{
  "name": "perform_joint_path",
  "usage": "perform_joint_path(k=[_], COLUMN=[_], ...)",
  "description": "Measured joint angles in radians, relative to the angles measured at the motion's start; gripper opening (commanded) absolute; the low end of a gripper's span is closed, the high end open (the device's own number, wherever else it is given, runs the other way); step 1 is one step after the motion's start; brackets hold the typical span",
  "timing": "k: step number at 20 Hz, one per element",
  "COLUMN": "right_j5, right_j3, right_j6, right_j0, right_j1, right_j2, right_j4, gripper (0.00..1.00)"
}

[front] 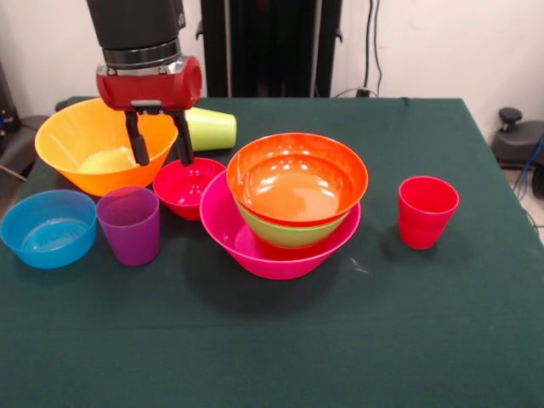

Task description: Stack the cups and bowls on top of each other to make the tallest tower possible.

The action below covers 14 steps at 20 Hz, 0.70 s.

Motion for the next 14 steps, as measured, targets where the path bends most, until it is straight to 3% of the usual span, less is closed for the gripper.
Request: perform_joint_path(k=[14], right_j5=[0.010], right_j3=[-0.101], right_j6=[-0.166], right_j0=[-0.046], right_j1=[0.045], right_j2=[0.023], right_j4=[-0.002], gripper=[1.00])
